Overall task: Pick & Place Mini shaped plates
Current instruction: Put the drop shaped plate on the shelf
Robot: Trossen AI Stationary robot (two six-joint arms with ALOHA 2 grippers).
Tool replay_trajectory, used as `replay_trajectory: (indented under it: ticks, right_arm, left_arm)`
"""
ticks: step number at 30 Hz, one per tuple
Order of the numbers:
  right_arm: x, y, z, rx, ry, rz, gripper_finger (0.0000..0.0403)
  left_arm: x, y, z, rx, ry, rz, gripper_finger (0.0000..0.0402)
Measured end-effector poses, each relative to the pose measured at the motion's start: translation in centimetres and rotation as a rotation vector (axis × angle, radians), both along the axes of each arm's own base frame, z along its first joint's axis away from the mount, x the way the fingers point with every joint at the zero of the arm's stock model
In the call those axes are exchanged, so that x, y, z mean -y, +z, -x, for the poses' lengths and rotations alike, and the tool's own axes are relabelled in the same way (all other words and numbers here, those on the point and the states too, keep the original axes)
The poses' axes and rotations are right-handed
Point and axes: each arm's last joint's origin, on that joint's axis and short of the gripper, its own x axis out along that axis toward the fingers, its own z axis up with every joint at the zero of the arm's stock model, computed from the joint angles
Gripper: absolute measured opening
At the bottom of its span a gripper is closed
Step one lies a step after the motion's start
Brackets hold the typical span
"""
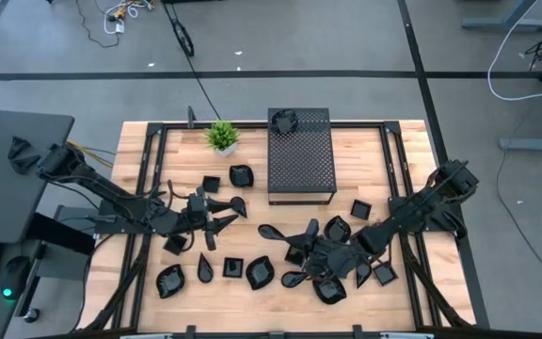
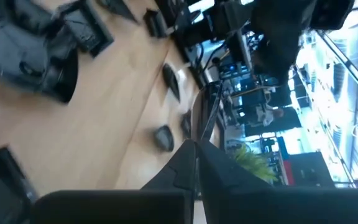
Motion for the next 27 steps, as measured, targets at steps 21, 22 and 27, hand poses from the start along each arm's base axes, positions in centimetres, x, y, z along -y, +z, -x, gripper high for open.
replay_trajectory:
  ticks: [21, 22, 27]
  right_arm:
    - [2.0, 11.6, -0.2, -0.398, -0.378, -0.094, 0.0013]
    - [2.5, 11.9, 0.0, -0.409, -0.421, -0.108, 0.0013]
    - [5.5, 12.5, 1.1, -0.495, -0.63, -0.099, 0.0013]
  left_arm:
    - [0.0, 0.0, 0.0, 0.0, -0.003, 0.0, 0.0177]
    - [0.0, 0.0, 0.0, 0.0, -0.003, 0.0, 0.0177]
    - [0.0, 0.0, 0.0, -0.001, -0.003, 0.0, 0.0177]
